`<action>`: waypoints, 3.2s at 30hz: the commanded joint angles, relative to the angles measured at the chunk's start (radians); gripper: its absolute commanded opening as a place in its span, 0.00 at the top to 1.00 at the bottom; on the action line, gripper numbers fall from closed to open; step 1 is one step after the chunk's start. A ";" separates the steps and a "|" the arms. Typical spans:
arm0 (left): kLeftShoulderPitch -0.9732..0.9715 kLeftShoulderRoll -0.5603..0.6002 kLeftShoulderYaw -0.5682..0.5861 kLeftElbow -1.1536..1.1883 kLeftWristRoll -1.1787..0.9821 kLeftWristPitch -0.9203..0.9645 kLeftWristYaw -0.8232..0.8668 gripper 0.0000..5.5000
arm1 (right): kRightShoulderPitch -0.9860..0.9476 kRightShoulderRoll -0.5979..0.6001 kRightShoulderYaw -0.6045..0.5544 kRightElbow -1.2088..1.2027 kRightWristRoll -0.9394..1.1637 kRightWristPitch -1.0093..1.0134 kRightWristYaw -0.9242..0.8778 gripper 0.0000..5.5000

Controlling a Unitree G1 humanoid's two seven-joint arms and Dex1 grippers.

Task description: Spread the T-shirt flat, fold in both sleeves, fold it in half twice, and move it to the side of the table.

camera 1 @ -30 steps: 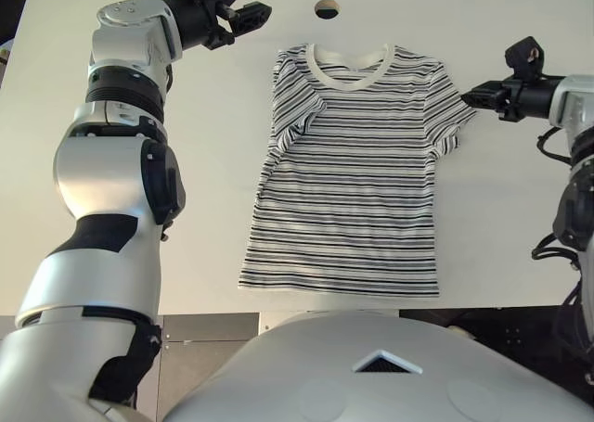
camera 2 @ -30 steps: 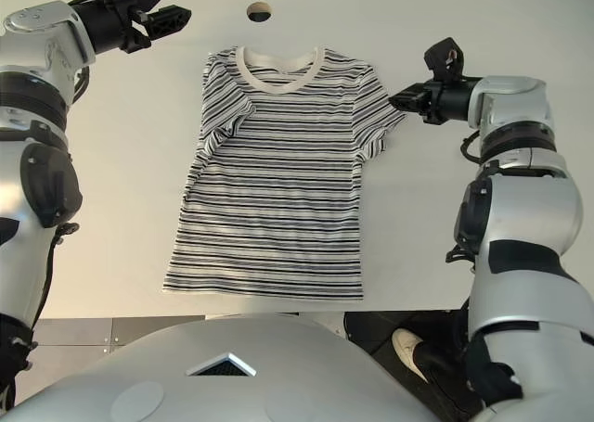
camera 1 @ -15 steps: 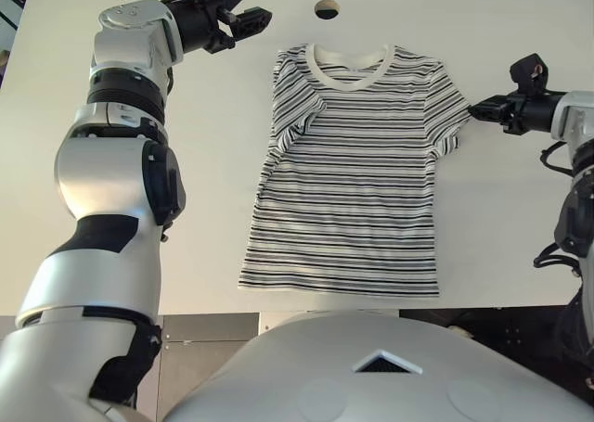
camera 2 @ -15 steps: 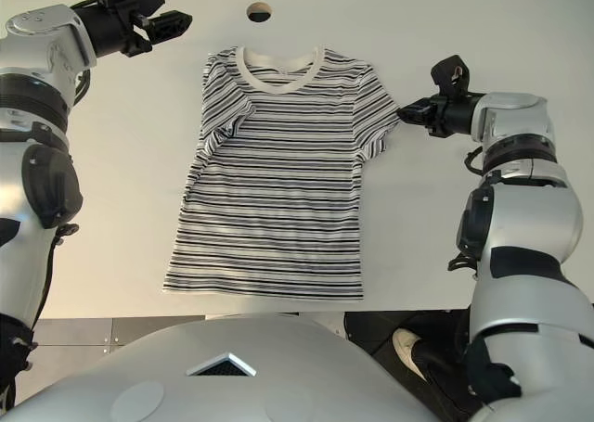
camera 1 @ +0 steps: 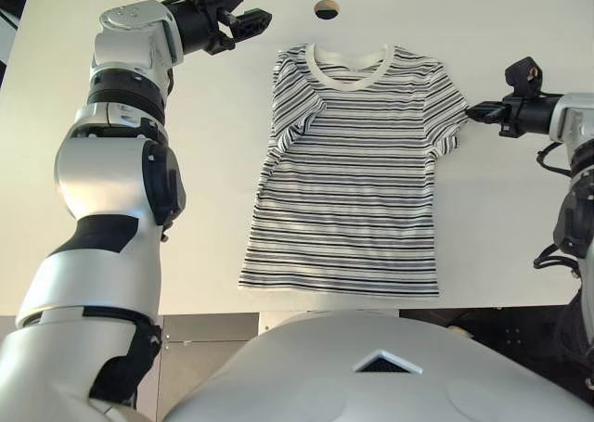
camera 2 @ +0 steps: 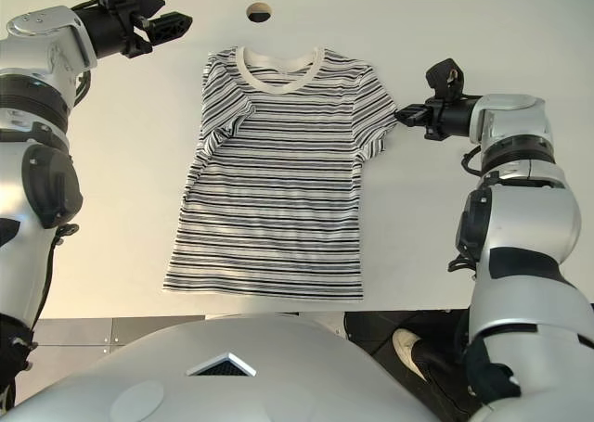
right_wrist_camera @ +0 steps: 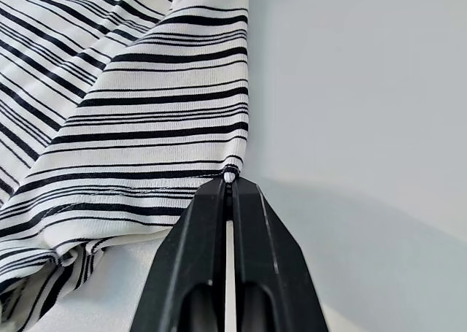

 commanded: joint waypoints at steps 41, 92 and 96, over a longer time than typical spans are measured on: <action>0.030 -0.004 -0.011 0.001 0.013 0.001 -0.001 0.39 | -0.116 0.101 0.022 -0.047 0.012 0.013 0.070 0.98; 0.046 -0.020 -0.028 -0.014 0.020 -0.026 -0.006 0.39 | -0.203 0.239 -0.131 -0.052 0.160 0.098 -0.028 0.47; 0.098 0.019 -0.108 -0.101 0.097 -0.273 -0.032 0.39 | -0.239 0.148 -0.190 -0.090 0.201 0.049 -0.070 0.43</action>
